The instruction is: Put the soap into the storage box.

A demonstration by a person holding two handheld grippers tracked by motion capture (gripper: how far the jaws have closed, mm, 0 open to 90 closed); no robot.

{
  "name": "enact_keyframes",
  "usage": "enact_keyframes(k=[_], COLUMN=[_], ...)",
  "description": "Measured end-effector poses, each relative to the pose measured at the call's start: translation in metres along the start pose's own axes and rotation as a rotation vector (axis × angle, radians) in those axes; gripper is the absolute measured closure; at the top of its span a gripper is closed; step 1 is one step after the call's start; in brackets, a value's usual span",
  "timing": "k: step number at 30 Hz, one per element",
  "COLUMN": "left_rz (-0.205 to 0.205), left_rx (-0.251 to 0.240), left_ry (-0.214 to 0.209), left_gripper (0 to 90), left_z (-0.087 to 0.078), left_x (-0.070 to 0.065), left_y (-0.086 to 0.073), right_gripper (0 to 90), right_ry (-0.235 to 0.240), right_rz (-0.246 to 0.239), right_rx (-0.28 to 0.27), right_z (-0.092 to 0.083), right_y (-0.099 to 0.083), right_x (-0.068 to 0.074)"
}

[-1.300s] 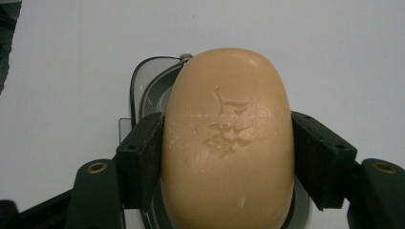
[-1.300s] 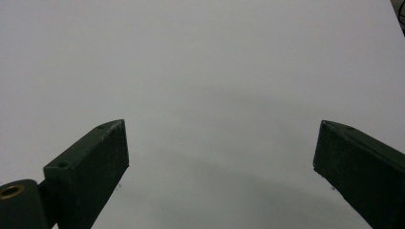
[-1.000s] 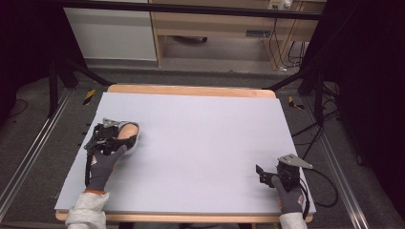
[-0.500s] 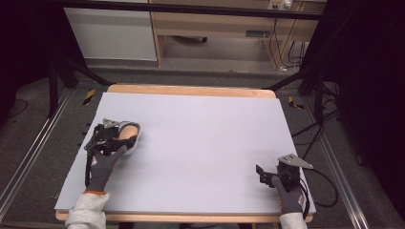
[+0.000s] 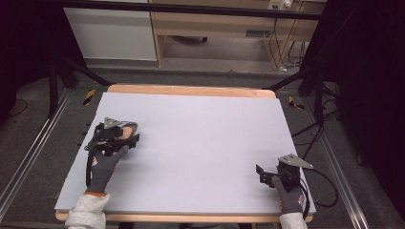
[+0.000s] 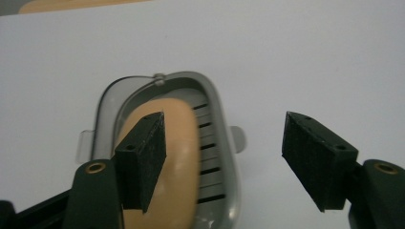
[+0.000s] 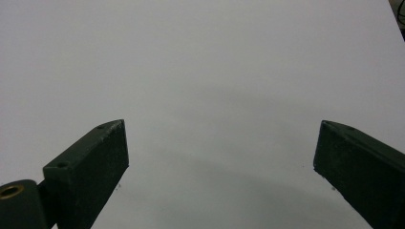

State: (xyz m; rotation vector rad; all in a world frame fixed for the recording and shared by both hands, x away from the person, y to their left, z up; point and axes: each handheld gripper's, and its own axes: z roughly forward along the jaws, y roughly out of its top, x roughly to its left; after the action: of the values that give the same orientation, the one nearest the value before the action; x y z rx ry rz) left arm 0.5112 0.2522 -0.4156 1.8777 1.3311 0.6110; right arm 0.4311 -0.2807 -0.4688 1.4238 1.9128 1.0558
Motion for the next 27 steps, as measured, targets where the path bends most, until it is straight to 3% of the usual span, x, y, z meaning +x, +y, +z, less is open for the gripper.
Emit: enact_keyframes(k=[3,6,13,27], left_rz=[0.007,0.012,0.039,0.110], left_rx=[-0.009,-0.031,-0.034,-0.012], left_ry=[-0.017,-0.064,-0.117,-0.166], left_gripper=[31.2,31.6,32.2,32.9], left_z=[-0.002,-0.007,-0.011,-0.015], left_x=[-0.005,-0.015,-0.029,-0.057], left_y=[0.002,0.004,0.002,-0.020], right_gripper=[4.8,4.8,4.8,4.9], right_ry=[0.005,0.005,0.011,0.029], right_rz=[0.003,0.003,0.003,0.008], right_rx=[0.000,0.000,-0.002,0.001], right_z=[0.000,0.000,-0.001,-0.002], right_y=[0.000,0.000,0.000,-0.001], right_x=[0.000,0.000,-0.001,-0.002])
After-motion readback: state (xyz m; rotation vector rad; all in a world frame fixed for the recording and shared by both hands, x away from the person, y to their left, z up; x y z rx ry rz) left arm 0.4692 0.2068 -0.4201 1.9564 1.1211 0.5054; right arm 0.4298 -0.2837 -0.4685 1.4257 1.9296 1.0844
